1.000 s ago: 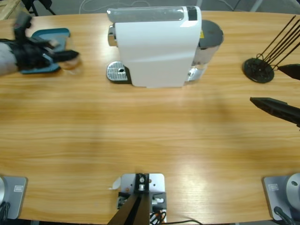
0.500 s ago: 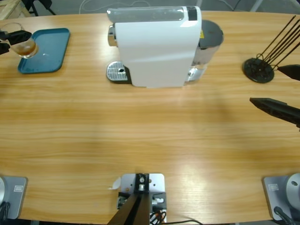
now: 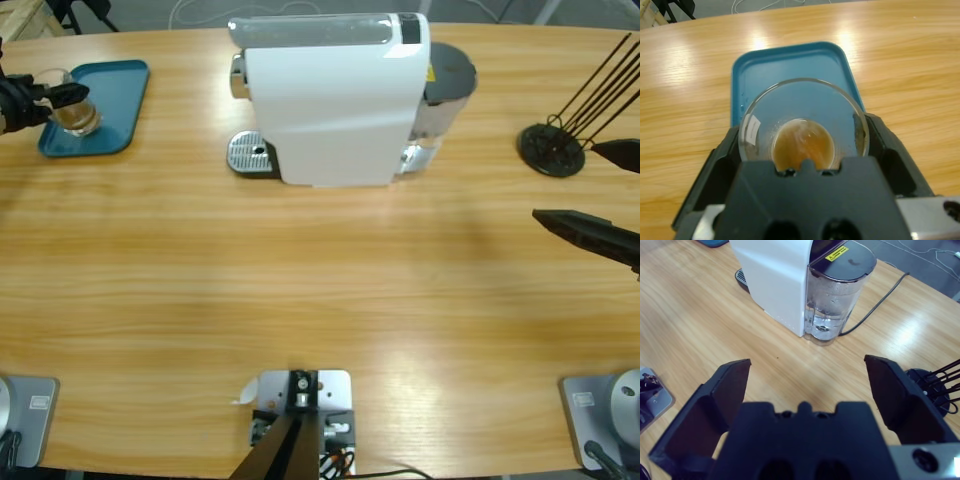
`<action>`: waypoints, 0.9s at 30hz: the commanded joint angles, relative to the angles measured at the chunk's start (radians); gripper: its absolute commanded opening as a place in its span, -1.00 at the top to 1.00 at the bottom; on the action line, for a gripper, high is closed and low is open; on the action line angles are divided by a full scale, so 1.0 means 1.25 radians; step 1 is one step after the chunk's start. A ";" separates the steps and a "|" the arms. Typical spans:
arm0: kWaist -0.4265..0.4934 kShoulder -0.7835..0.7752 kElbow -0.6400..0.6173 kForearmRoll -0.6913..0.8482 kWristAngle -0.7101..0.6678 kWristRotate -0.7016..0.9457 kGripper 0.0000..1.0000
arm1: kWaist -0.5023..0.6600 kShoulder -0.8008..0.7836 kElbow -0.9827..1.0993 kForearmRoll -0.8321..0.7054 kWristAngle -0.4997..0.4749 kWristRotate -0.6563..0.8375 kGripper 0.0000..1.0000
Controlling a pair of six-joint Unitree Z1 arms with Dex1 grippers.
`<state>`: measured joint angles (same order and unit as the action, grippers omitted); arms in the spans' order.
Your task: Pour coffee
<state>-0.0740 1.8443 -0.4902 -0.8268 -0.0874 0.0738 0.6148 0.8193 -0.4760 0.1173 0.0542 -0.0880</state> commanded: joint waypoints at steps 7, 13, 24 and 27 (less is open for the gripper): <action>0.005 0.099 0.013 -0.034 -0.035 -0.025 -0.92 | -0.010 0.014 0.029 -0.007 0.012 0.010 -1.00; 0.000 -0.023 0.052 -0.012 -0.034 -0.036 -0.99 | -0.011 0.005 0.030 -0.008 0.004 0.010 -1.00; -0.106 -0.530 -0.060 0.454 -0.043 -0.034 -0.98 | -0.012 -0.027 0.035 -0.009 -0.003 0.015 -1.00; -0.212 -0.632 -0.088 0.596 -0.042 -0.026 -0.99 | -0.012 -0.019 0.035 -0.010 0.001 0.015 -1.00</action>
<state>-0.1509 1.3272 -0.5409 -0.3927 -0.1221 0.0353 0.6113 0.8050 -0.4631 0.1172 0.0541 -0.0833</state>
